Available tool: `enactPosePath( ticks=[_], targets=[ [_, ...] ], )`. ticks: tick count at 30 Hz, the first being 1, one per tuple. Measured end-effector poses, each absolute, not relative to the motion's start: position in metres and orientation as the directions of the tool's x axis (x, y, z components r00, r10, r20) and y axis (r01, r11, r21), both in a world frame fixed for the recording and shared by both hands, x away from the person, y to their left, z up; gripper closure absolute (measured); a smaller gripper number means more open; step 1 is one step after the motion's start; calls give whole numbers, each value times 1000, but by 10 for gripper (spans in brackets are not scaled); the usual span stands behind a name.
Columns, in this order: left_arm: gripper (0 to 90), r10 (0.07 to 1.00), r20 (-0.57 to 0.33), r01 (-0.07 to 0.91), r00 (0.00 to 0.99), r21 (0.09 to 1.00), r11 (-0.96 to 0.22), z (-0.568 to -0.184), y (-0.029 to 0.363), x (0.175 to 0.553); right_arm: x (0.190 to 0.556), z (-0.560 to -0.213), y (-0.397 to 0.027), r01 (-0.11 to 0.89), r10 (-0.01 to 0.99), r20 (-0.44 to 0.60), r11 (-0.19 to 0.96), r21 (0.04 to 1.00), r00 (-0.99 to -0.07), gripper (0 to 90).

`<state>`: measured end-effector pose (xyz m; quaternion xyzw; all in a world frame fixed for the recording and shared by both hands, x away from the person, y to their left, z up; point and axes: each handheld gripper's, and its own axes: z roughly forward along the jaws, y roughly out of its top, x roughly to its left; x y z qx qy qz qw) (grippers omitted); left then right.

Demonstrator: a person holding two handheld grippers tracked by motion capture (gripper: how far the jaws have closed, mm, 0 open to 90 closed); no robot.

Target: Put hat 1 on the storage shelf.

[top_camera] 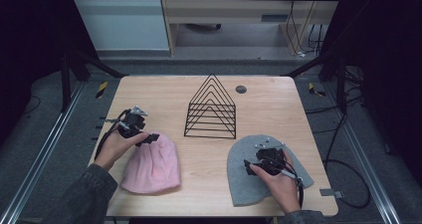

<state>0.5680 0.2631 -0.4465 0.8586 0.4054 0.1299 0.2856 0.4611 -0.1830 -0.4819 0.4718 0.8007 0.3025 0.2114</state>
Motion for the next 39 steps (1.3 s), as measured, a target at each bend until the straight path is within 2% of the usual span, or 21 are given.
enactPosePath(
  ticks=[1, 4, 12, 17, 19, 20, 24, 31, 36, 39],
  targets=[
    [257, 774, 1, 626, 634, 587, -513, -449, 264, 568, 461, -482, -183, 624, 882, -58, 376, 685, -468, 160],
    [272, 775, -34, 644, 631, 580, -499, -455, 267, 567, 461, -482, -183, 620, 881, -60, 378, 688, -470, 174],
    [275, 771, -35, 648, 636, 566, -509, -466, 268, 563, 460, -482, -180, 614, 870, -70, 399, 681, -487, 185],
    [428, 766, -68, 660, 640, 558, -502, -472, 266, 558, 461, -482, -181, 620, 876, -70, 391, 680, -477, 185],
    [526, 758, -70, 652, 649, 564, -506, -472, 266, 555, 461, -481, -182, 616, 876, -71, 391, 683, -477, 189],
    [604, 758, -70, 652, 649, 564, -506, -472, 266, 555, 461, -481, -182, 616, 876, -71, 391, 683, -477, 189],
    [712, 757, -46, 632, 652, 584, -509, -470, 264, 548, 459, -480, -181, 609, 873, -66, 389, 691, -483, 198],
    [730, 749, 17, 577, 663, 626, -525, -462, 258, 535, 459, -479, -180, 597, 872, -66, 386, 704, -486, 199],
    [738, 745, 29, 548, 666, 659, -515, -452, 258, 524, 458, -477, -180, 576, 875, -65, 370, 729, -479, 259],
    [740, 757, 17, 526, 653, 709, -470, -439, 263, 513, 457, -476, -179, 558, 872, -73, 372, 742, -483, 281]
  ],
)
